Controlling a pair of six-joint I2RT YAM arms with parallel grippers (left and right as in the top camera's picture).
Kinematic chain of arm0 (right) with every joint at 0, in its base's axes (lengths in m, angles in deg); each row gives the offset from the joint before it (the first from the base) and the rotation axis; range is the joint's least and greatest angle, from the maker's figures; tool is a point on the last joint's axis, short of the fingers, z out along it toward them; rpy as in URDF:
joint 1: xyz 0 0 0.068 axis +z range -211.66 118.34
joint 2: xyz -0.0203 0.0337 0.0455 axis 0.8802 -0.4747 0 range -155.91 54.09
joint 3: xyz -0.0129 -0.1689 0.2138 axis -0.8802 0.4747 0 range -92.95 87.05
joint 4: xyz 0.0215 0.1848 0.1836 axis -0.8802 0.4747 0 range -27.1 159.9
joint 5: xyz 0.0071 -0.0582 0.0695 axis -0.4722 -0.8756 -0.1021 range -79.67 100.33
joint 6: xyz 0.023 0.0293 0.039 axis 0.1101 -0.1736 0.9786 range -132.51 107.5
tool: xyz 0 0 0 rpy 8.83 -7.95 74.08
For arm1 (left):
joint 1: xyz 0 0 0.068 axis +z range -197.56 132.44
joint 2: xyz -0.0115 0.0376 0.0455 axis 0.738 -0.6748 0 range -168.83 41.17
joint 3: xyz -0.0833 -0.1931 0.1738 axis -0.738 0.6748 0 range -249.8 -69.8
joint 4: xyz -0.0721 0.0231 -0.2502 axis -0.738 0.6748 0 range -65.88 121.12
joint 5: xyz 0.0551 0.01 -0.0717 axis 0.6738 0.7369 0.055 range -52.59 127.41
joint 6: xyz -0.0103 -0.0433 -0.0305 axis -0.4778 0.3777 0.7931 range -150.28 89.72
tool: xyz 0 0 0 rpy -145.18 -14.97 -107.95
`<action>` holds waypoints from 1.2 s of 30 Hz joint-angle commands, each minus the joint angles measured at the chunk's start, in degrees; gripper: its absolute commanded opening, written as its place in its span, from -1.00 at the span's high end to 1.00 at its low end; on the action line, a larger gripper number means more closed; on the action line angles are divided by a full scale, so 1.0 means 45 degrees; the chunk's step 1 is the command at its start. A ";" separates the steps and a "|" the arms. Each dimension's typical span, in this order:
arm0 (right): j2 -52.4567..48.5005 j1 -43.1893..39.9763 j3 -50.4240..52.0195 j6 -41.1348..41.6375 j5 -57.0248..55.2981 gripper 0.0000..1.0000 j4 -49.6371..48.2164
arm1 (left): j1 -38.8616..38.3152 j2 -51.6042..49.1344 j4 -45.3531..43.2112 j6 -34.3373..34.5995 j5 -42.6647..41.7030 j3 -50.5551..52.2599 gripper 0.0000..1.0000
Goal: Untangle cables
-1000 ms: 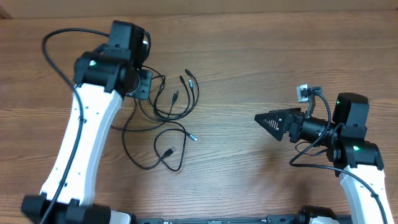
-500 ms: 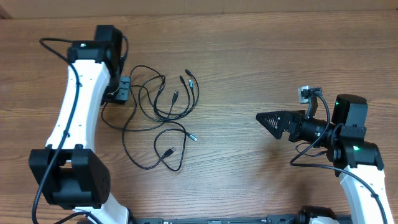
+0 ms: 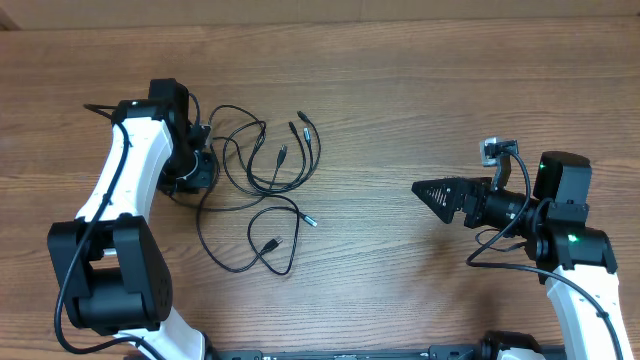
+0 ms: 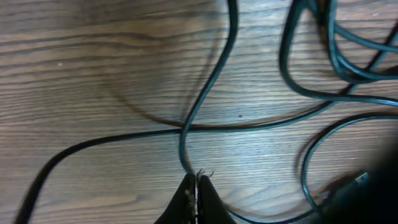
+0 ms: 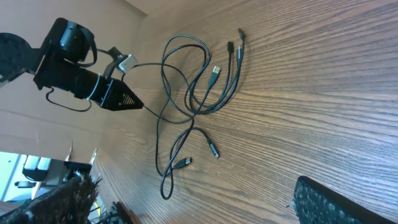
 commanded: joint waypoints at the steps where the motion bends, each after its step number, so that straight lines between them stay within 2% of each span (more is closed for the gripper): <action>1: 0.0010 -0.0019 -0.0053 -0.0019 -0.0092 -1.00 -0.0029 | 0.0049 0.0622 -0.0102 -0.0330 -0.1234 -0.0335 0.92; 7: 0.0010 -0.0019 -0.0053 -0.0015 -0.0092 -1.00 -0.0029 | 0.0034 0.3118 -0.0928 -0.1214 -0.3361 -0.0602 0.92; 10: 0.0010 -0.0019 -0.0053 -0.0019 -0.0092 -1.00 -0.0029 | 0.0034 0.5382 -0.1700 -0.1972 -0.4498 -0.0602 0.92; 13: 0.0010 -0.0019 -0.0053 -0.0019 -0.0092 -1.00 -0.0029 | 0.0039 0.6892 -0.2035 -0.2395 -0.4036 -0.0602 0.90; 14: 0.0010 -0.0019 -0.0053 -0.0015 -0.0092 -1.00 -0.0029 | 0.0039 0.7125 -0.2011 -0.2385 -0.3449 -0.0602 0.81; 16: 0.0010 -0.0019 -0.0053 -0.0019 -0.0092 -1.00 -0.0019 | 0.0039 0.7271 -0.1768 -0.2385 -0.2210 -0.0597 0.52; 17: 0.0010 -0.0019 -0.0053 -0.0019 -0.0092 -1.00 0.0010 | 0.0039 0.7189 -0.1574 -0.2380 -0.1724 -0.0573 0.23; 18: 0.0010 -0.0019 -0.0053 -0.0019 -0.0092 -1.00 0.0019 | 0.0039 0.6994 -0.1345 -0.2380 -0.1486 -0.0559 -0.27; 19: 0.0010 -0.0019 -0.0053 -0.0019 -0.0097 -1.00 0.0015 | 0.0044 0.6815 -0.1224 -0.2375 -0.1467 -0.0559 -1.00; 23: 0.0010 -0.0019 -0.0053 -0.0029 -0.0389 -1.00 0.0019 | 0.0039 0.5897 -0.0952 -0.2200 -0.1472 -0.0559 -1.00; 25: 0.0010 -0.0019 -0.0053 -0.0029 -0.0792 -1.00 0.0121 | 0.0039 0.5518 -0.0792 -0.2715 -0.1472 -0.0559 -0.97; 28: 0.0010 -0.0019 -0.0053 -0.0112 -0.1851 -1.00 0.0427 | 0.0044 0.4575 -0.0607 -0.6387 -0.1457 -0.0559 -0.73; 30: 0.0010 -0.0019 -0.0053 -0.0117 -0.2239 -1.00 0.0544 | 0.0049 0.3997 -0.0607 -0.8165 -0.1073 -0.0559 -0.72; 32: 0.0010 -0.0019 -0.0053 -0.0126 -0.2433 -1.00 0.0544 | 0.0068 0.3347 -0.0821 -0.9190 -0.0029 -0.0559 -0.71; 36: 0.0010 -0.0019 -0.0053 -0.0447 -0.2429 -1.00 0.0554 | 0.0248 0.2618 -0.1540 -1.0258 0.0515 -0.0559 -0.74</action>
